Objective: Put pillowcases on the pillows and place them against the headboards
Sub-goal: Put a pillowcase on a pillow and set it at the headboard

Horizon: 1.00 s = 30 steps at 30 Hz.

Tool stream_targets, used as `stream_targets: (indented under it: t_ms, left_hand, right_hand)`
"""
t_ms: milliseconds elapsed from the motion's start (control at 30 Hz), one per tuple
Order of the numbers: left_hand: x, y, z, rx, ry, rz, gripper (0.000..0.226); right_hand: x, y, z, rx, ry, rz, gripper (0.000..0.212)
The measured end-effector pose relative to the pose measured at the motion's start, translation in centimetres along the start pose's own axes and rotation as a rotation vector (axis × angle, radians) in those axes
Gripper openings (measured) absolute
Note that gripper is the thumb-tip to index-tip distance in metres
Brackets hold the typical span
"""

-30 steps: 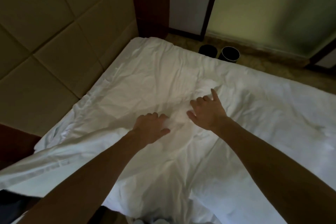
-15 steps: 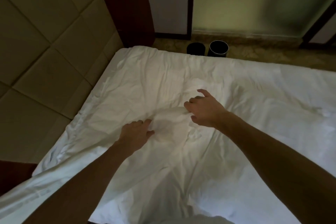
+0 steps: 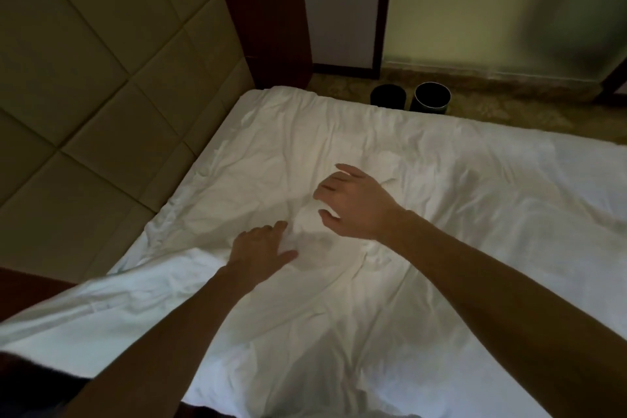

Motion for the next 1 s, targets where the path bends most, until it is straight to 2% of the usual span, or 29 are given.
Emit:
stream_targets:
  t_ms: [167, 267, 467, 600, 733, 867, 1000]
  left_hand:
    - [-1.7, -0.4, 1.2, -0.042, -0.01, 0.121, 0.062]
    - [-5.0, 0.1, 1.9, -0.021, -0.01, 0.061, 0.059]
    - [-17.2, 1.0, 4.2, -0.043, 0.137, -0.188, 0.045]
    - [-25.0, 1.3, 7.5, -0.066, 0.328, -0.19, 0.04]
    - [-29.7, 0.6, 10.3, -0.058, 0.456, -0.047, 0.035]
    - [-31.0, 0.2, 11.9, 0.01, 0.432, 0.022, 0.038]
    - [-32.0, -0.5, 12.3, 0.055, 0.382, -0.005, 0.046]
  right_hand:
    - [-2.9, -4.1, -5.3, -0.442, -0.031, -0.13, 0.051]
    - [-2.3, -5.8, -5.7, -0.646, -0.057, -0.154, 0.046]
    - [-0.4, -5.5, -6.3, -0.763, -0.075, -0.107, 0.043]
    - [-3.0, -5.3, -7.9, -0.82, 0.007, 0.029, 0.035]
    - [-5.7, -7.0, -9.8, -0.941, 0.015, -0.123, 0.057]
    - [-9.0, -7.6, -12.0, -1.068, -0.126, -0.385, 0.089]
    - [-10.9, -8.2, -13.6, -1.0, -0.103, -0.418, 0.08]
Point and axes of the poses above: each hand's wrist, its own z-axis away from the middle knuckle, its own y-axis out of the back of the hand, x = y × z, the point moved 2 cm from there along -z, towards the middle knuckle, and after that the axes turned 15 degrees about y, right-handed, at the moved point
